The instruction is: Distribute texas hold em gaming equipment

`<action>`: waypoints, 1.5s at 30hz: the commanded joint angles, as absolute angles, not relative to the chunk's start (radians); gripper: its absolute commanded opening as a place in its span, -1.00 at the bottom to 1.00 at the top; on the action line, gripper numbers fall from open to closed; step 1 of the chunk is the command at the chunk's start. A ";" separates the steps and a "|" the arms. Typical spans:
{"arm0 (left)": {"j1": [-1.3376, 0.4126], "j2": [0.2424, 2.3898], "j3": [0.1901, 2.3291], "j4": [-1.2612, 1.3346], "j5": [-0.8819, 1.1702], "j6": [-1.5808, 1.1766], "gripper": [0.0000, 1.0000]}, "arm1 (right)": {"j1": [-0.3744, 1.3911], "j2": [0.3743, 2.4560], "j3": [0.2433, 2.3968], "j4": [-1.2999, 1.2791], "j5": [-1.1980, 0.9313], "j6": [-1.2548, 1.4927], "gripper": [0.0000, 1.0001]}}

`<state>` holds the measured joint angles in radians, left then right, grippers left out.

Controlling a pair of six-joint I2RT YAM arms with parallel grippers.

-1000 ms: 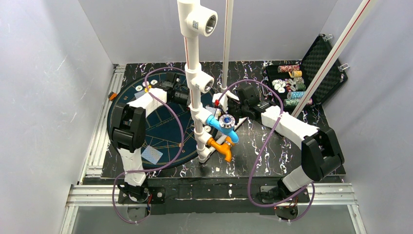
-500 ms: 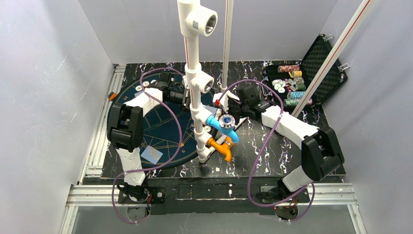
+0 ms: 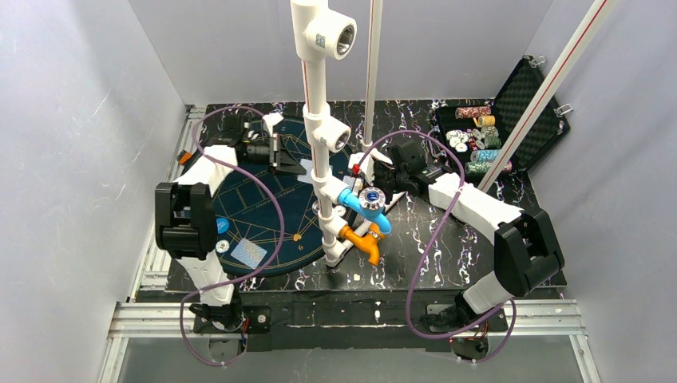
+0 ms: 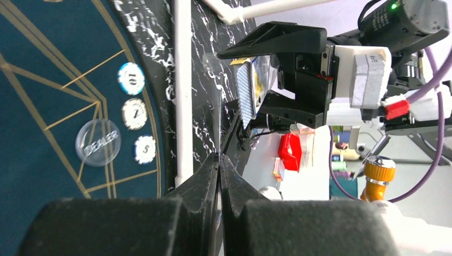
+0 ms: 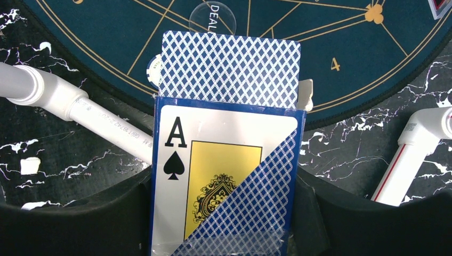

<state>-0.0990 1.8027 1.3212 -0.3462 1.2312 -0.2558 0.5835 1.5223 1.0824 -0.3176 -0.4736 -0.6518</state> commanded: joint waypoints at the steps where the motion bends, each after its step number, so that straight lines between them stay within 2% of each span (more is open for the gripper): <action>1: -0.008 1.737 1.308 -0.569 1.232 -0.063 -1.00 | 0.583 1.474 1.085 -0.278 -0.488 -0.664 -0.97; 5: 0.036 1.735 1.260 -0.772 1.127 0.181 -1.00 | 0.583 1.472 1.088 -0.284 -0.487 -0.668 -0.97; 9: 0.040 1.743 1.164 -0.808 1.037 0.264 -1.00 | 0.583 1.470 1.089 -0.291 -0.486 -0.671 -0.97; 15: 0.035 1.803 1.087 -0.705 0.910 0.173 -1.00 | 0.583 1.468 1.087 -0.302 -0.486 -0.672 -0.97; 21: -0.056 1.817 1.072 -0.597 0.838 0.070 -1.00 | 0.583 1.470 1.090 -0.308 -0.488 -0.676 -0.97; 28: -0.142 1.858 1.077 -0.497 0.830 -0.076 -1.00 | 0.582 1.470 1.095 -0.313 -0.488 -0.678 -0.97; 37: -0.227 1.886 1.090 -0.468 0.810 -0.121 -1.00 | 0.583 1.467 1.089 -0.315 -0.486 -0.683 -0.97; 38: -0.229 1.886 1.094 -0.507 0.807 -0.099 -0.78 | 0.583 1.468 1.092 -0.317 -0.485 -0.684 -0.97; 39: -0.224 1.854 1.092 -0.550 0.793 -0.065 -0.24 | 0.583 1.469 1.094 -0.319 -0.485 -0.687 -0.97; 40: -0.217 1.817 1.074 -0.552 0.781 -0.062 0.06 | 0.583 1.470 1.094 -0.317 -0.487 -0.689 -0.97; 41: -0.205 1.787 1.063 -0.550 0.781 -0.061 0.22 | 0.583 1.471 1.091 -0.312 -0.488 -0.690 -0.97; 45: -0.158 1.678 1.145 -0.546 0.836 -0.065 0.47 | 0.583 1.477 1.092 -0.310 -0.503 -0.696 -0.97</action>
<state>-0.1761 1.7615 1.0790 -0.5293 0.8009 -0.0818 0.5835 1.5112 1.0824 -0.3408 -0.4740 -0.6842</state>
